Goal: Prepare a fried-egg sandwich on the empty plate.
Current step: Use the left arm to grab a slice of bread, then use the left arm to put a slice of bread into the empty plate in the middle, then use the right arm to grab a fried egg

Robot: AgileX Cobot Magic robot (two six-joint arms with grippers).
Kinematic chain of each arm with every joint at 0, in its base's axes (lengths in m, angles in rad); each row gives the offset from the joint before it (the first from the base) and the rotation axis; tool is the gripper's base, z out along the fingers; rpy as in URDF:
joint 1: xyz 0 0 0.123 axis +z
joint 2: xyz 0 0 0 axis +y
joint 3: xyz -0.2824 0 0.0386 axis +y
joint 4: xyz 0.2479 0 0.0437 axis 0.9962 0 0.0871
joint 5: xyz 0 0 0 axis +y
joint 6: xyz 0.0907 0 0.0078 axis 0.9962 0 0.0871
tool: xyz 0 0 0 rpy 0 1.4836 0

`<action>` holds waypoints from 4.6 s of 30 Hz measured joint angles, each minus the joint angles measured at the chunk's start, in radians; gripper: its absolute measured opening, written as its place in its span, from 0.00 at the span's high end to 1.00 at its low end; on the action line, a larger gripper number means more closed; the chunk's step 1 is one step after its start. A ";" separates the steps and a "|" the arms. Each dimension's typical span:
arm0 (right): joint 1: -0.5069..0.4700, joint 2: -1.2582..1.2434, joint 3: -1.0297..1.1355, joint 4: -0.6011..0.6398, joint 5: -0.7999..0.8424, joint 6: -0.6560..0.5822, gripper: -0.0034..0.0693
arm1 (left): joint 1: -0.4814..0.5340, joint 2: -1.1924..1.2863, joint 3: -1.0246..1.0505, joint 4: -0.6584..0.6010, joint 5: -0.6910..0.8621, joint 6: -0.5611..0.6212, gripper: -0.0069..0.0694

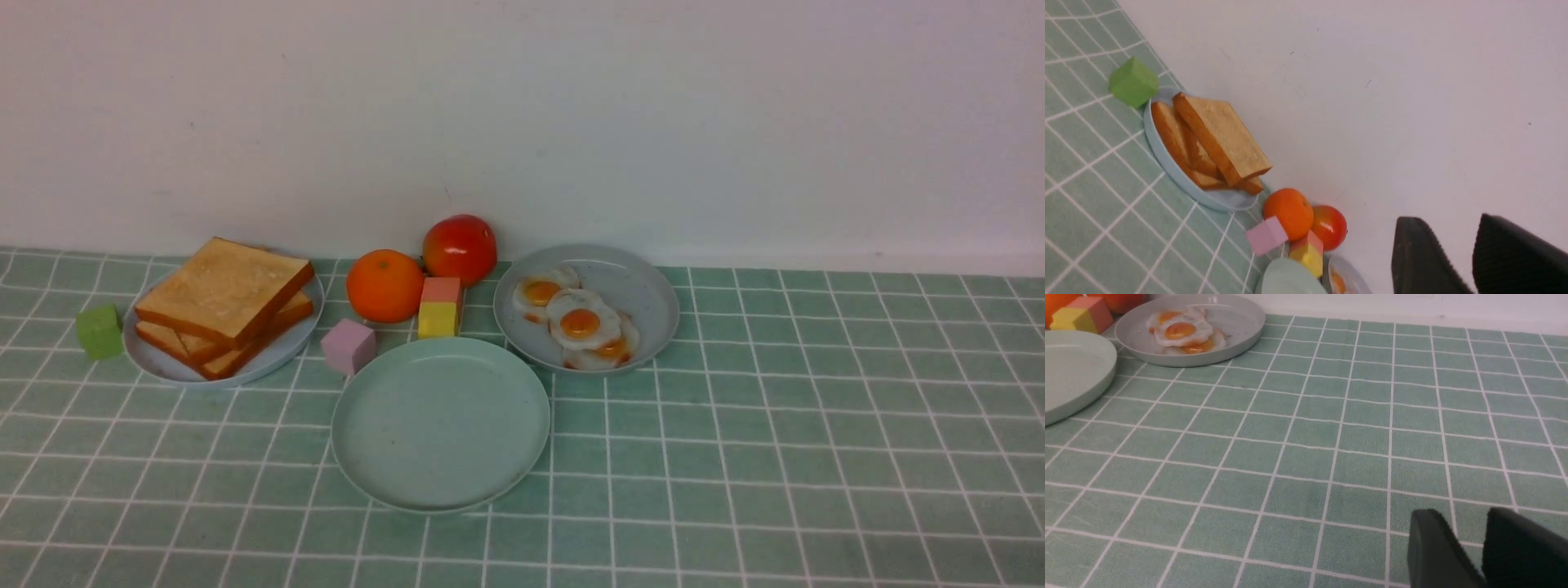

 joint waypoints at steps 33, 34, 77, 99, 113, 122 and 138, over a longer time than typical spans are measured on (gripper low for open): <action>0.000 0.326 -0.607 0.326 0.382 -0.055 0.91 | -0.087 1.568 -1.115 0.220 0.587 0.647 0.93; 0.000 0.356 -0.649 0.324 0.413 -0.076 0.93 | -0.083 1.593 -1.136 0.234 0.581 0.647 0.93; 0.047 0.522 -0.874 0.502 0.723 -0.282 0.94 | -0.328 1.642 -1.219 0.430 0.578 0.735 0.84; 0.047 0.566 -0.874 0.495 0.713 -0.267 0.63 | -0.601 1.788 -1.035 0.611 0.340 0.660 0.37; 0.047 1.112 -0.885 0.769 0.398 -0.545 0.59 | -0.613 1.113 -0.960 0.551 0.574 0.205 0.76; 0.095 1.620 -1.187 0.907 0.424 -0.718 0.61 | -0.613 0.508 -0.662 0.548 0.581 0.186 0.93; 0.138 2.386 -2.111 0.617 0.567 -0.665 0.43 | -0.613 0.334 -0.505 0.492 0.583 0.118 0.93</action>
